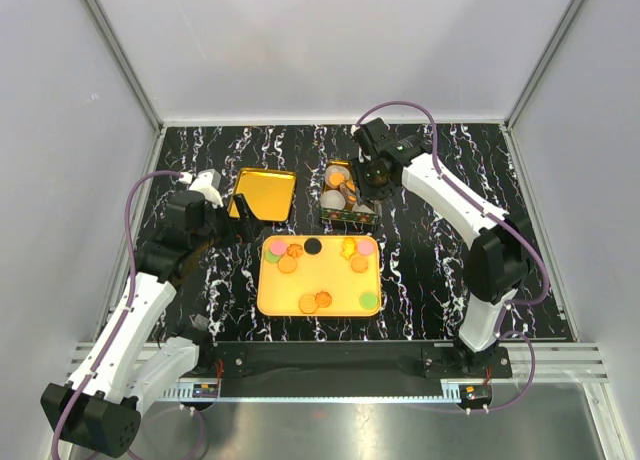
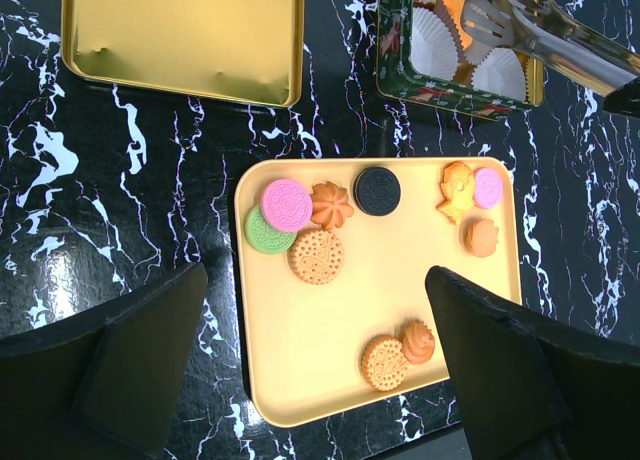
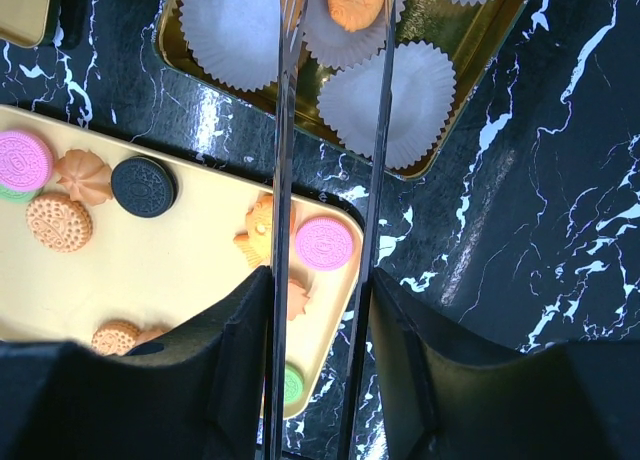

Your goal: Pack the cookies

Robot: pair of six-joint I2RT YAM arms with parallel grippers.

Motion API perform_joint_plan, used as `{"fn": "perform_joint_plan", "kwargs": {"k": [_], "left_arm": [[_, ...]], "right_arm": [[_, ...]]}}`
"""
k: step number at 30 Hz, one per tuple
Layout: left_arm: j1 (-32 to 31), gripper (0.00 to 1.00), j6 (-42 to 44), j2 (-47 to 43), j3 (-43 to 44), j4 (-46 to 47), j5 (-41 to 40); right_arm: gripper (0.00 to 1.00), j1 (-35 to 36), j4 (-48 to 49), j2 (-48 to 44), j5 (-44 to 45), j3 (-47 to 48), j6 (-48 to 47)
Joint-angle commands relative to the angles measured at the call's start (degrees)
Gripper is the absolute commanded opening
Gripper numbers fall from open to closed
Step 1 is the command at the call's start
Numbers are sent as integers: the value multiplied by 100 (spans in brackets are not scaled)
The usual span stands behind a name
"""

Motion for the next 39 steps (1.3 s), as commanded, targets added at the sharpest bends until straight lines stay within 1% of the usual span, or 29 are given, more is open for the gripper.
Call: {"fn": "perform_joint_plan", "kwargs": {"k": [1,4,7,10,13,16,18,21,27,39], "left_arm": [[26,99,34,-50,-27,241,58],[35,99,34,-50,-27,232,49],[35,99,34,-50,-27,241,49],[35,99,34,-59,-27,232,49],[35,99,16,-33,-18,250,67],[44,99,16,-6,-27,276,128],[44,99,7,3,-27,285,154],[44,99,7,3,-27,285,172],[44,99,7,-32,-53,276,146],[52,99,-1,-32,-44,267,119]], "right_arm": [[49,-28,116,-132,1,131,-4],[49,-19,-7,-412,-43,184,5],[48,-19,-157,-694,-271,123,75],[48,24,-209,-1221,-544,-219,154],[48,208,-359,-1835,-553,-588,312],[49,630,-543,-2118,-387,-940,497],[49,998,-692,-2198,-176,-1133,690],[49,1342,-851,-2373,53,-1414,910],[50,1440,-1071,-2813,142,-2073,1191],[52,1633,-1019,-2998,-52,-2531,1385]]}}
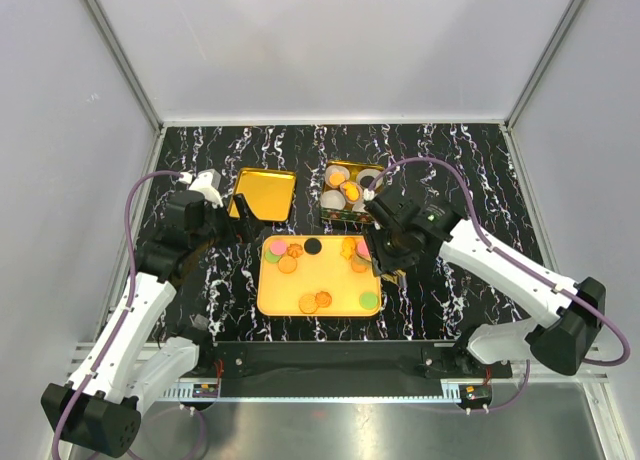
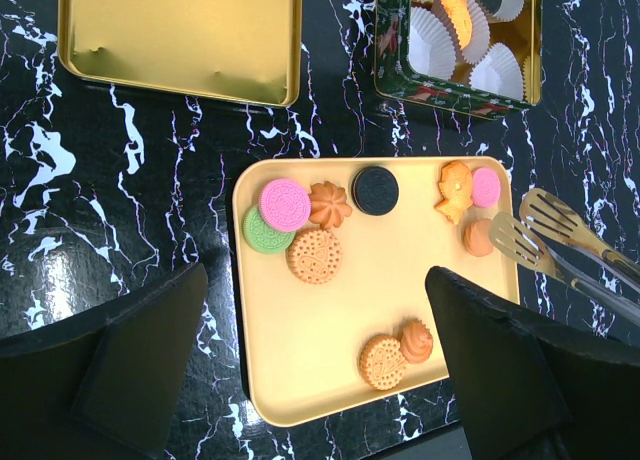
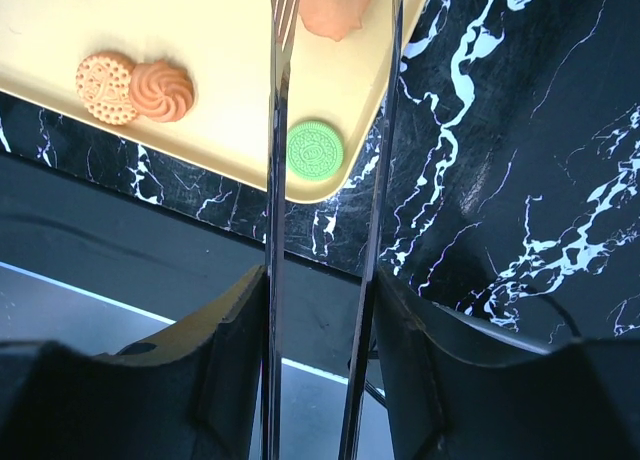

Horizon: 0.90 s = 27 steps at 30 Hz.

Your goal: Pack the cookies

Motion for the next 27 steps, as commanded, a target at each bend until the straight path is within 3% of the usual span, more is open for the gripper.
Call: {"fn": "perform_joint_plan", "kwargs": {"k": [1,27], "left_arm": [[33,99,1,-41,-53,265,71],[33,99,10,-15,-44,274,115]], "right_arm": [[52,127,116,-139,-78,-101,152],[53,277,415,107,-78,-435,293]]}}
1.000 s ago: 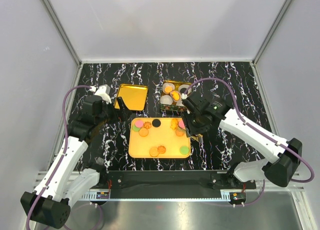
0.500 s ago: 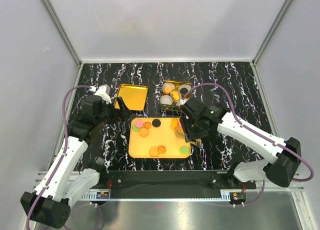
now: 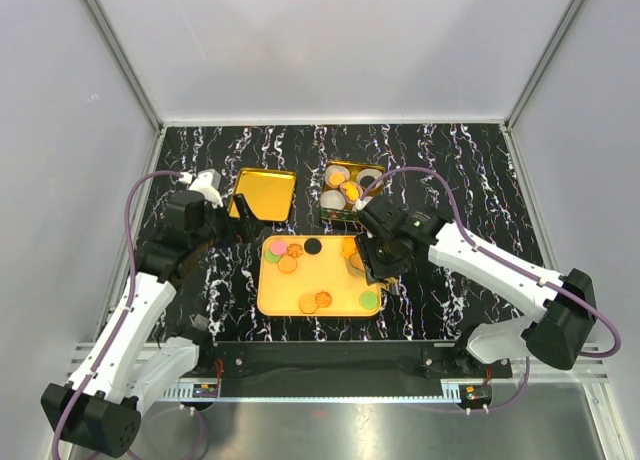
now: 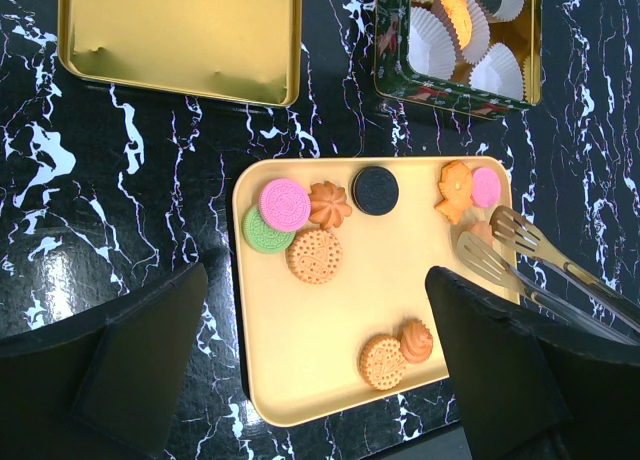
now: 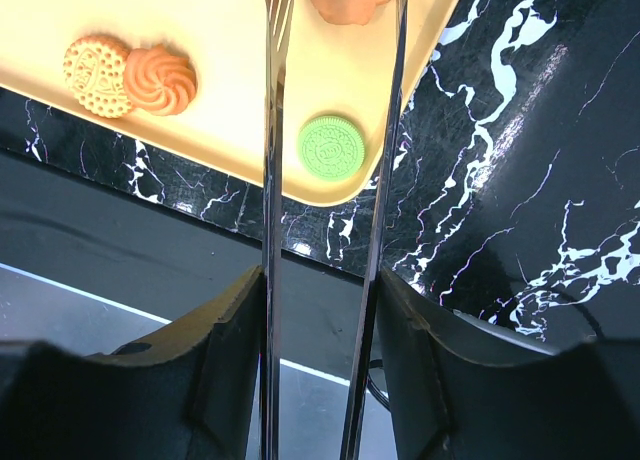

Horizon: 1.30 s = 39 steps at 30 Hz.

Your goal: Pack the cookies

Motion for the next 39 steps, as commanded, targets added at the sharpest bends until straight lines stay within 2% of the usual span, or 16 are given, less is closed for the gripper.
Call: {"fn": "perform_joint_plan", "kwargs": {"k": [1,7,12,16,22,28,34,39], "left_arm": [[31,99,10,-6,-44,282,113],[31,99,10,12,-53,291,131],[31,99,10,-15,-44,274,113],[31,99,10,-6,-44,282,139],[39,99,10,-50,-53,283,139],[39,99,10,-59,-44,283,139],[39,99,18,-59,-44,283,148],[48,99,18,-41,-35,283,139]], "right_arm": [[54,60,24,-87,55,-18,74],[47,60,94,44,-51,-18,40],[47,60,59,62,-42,8,-22],[42,60,-64,71,28,367,-101],[41,51,-328,167,362,1141,-312],[41,-203,-267,650,538,1922,-663],[41,-818,233,1292,284,2556,-1006],[41,-1038,480,2056,91,2961,-1165]]}}
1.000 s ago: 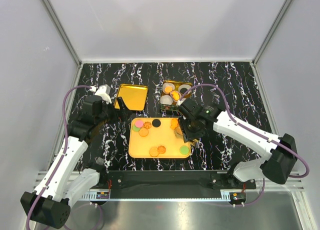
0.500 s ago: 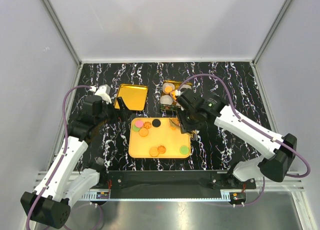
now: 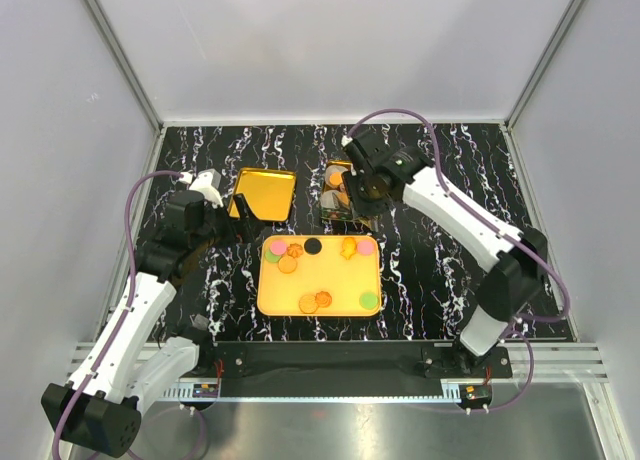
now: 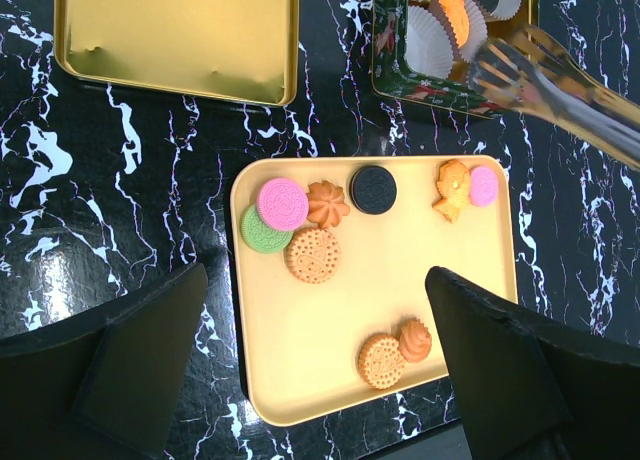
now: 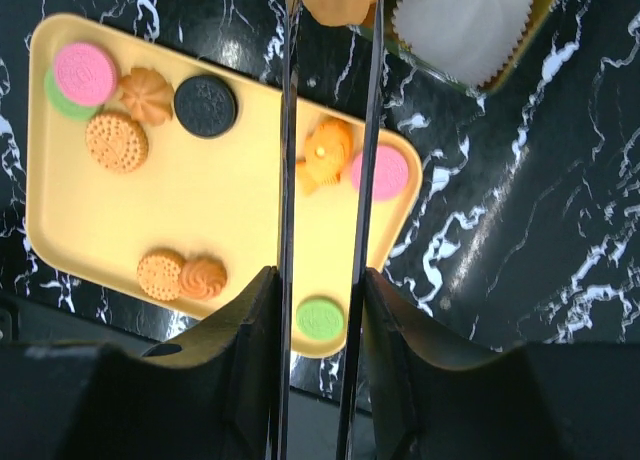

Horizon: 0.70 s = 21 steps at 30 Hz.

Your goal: Pack the cookies

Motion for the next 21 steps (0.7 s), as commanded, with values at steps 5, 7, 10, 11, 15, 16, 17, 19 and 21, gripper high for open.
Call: {"fn": "perform_joint_plan", "kwargs": {"k": [5,7,10,11,15,16,17,19,21], "left_arm": [[37,99,27,-67,-35,265,63],[37,99,27,-85,-36,265,54],[37,99,27,-85,-44,265,63],[37,99,27,-85,-36,274,45],[37,99,27,-85,-44,265,63],[37,99,27,-85,-36,265,63],[37,99,27,-85,-35,265,63],[37,99,27,-85,-44,256,63],[37,99,27,-85,-44,256,54]], "right_arm": [[41,-134,473,804,-262,716,-324],[41,-134,473,893,-236,796,-333],[42,-143,473,1016,-183,831,-350],[42,-143,499,1025,-166,831,-350],[43,-169,517,1078,-95,822,-341],[43,-169,517,1086,-78,814,-341],[44,-178,508,1104,-34,805,-350],[44,-186,508,1104,-25,796,-350],[45,-204,534,1095,-60,761,-350]]}}
